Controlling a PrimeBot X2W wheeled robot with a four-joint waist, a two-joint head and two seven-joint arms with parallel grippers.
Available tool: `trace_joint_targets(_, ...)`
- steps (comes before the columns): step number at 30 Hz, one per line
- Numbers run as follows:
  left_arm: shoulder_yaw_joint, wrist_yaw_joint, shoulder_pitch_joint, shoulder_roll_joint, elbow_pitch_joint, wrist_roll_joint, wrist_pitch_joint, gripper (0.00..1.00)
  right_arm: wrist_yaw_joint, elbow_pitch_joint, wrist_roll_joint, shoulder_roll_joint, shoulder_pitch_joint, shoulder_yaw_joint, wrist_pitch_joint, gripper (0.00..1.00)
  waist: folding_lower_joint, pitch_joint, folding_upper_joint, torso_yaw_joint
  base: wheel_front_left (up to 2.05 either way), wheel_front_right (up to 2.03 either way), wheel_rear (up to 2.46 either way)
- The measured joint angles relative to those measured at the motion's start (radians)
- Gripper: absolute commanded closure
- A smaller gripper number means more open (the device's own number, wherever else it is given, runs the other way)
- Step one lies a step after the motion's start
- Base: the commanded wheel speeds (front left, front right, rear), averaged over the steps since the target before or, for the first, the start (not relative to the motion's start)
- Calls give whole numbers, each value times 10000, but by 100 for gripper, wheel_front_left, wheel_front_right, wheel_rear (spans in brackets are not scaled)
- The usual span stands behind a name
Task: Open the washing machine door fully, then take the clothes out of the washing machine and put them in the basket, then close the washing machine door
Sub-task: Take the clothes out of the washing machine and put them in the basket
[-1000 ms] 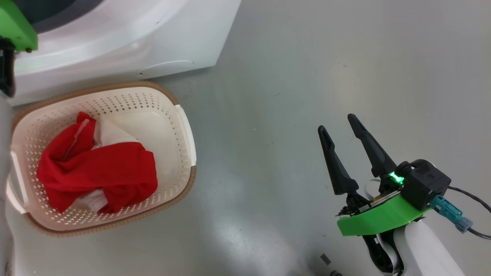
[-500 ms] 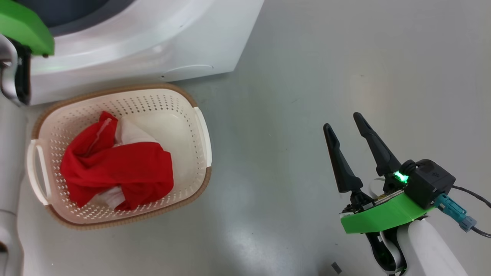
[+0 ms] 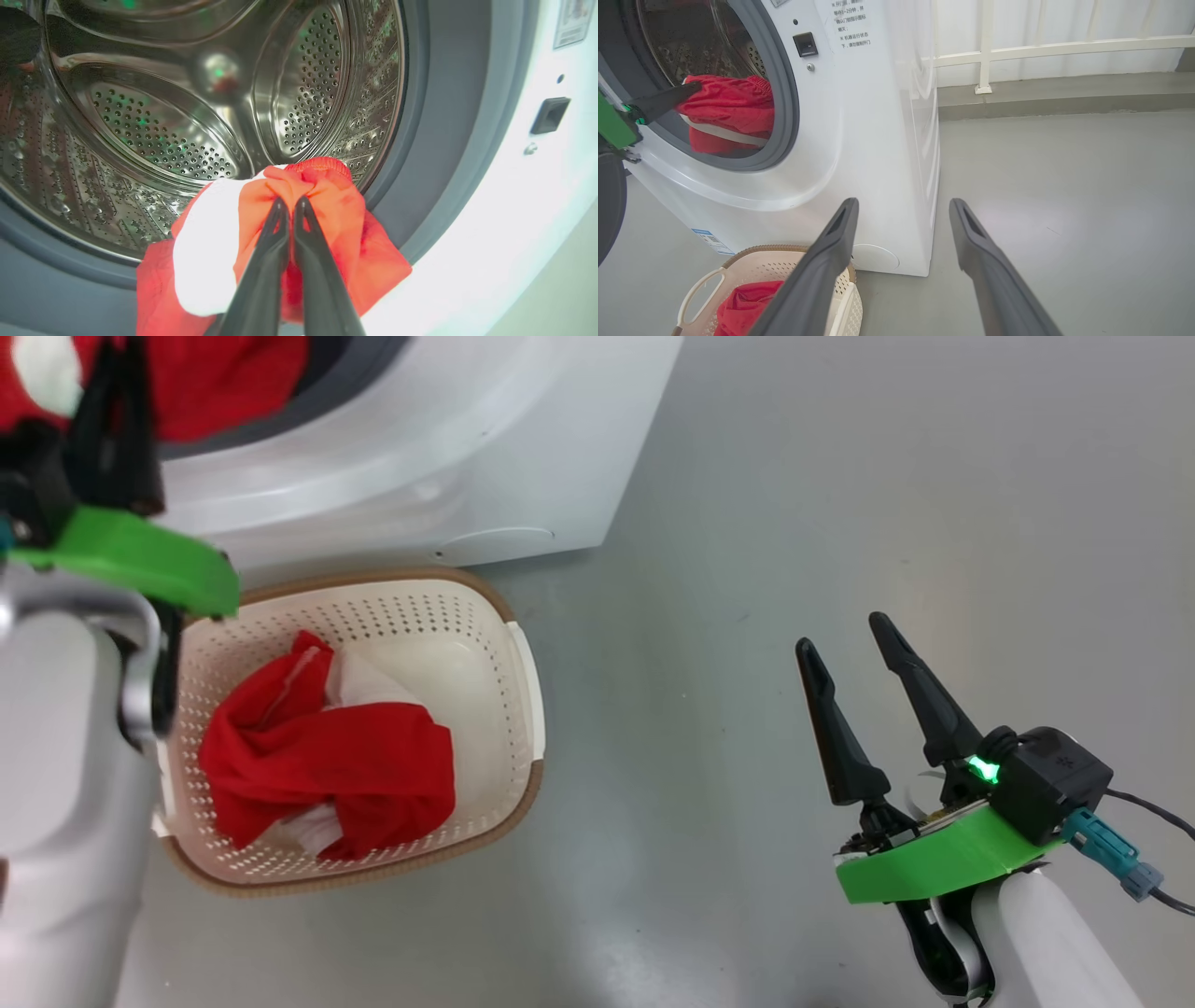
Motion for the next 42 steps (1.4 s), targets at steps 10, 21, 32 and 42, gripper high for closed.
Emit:
trace_joint_targets(10, 90, 291, 1761, 6, -2190, -430, 192, 100, 0, -29, -178, -46, 81, -263, 0, 0, 0, -472, 0, 438, 0, 0, 0)
trace_joint_targets(21, -188, 874, 3784, 15, -4707, -437, 677, 100, 0, -142, -238, -58, 462, -570, 0, 0, 1, -1051, 0, 844, 0, 0, 0)
trace_joint_targets(32, -500, 1285, 5243, 15, -6659, -431, 961, 100, 0, -238, -238, -59, 871, -727, 0, 0, 1, -1585, 0, 1174, 0, 0, 0)
trace_joint_targets(42, -759, 1377, 5853, -324, -6288, -667, 876, 100, 0, -339, -238, -59, 876, -748, 0, 0, 0, -1543, 0, 1304, 0, 0, 0)
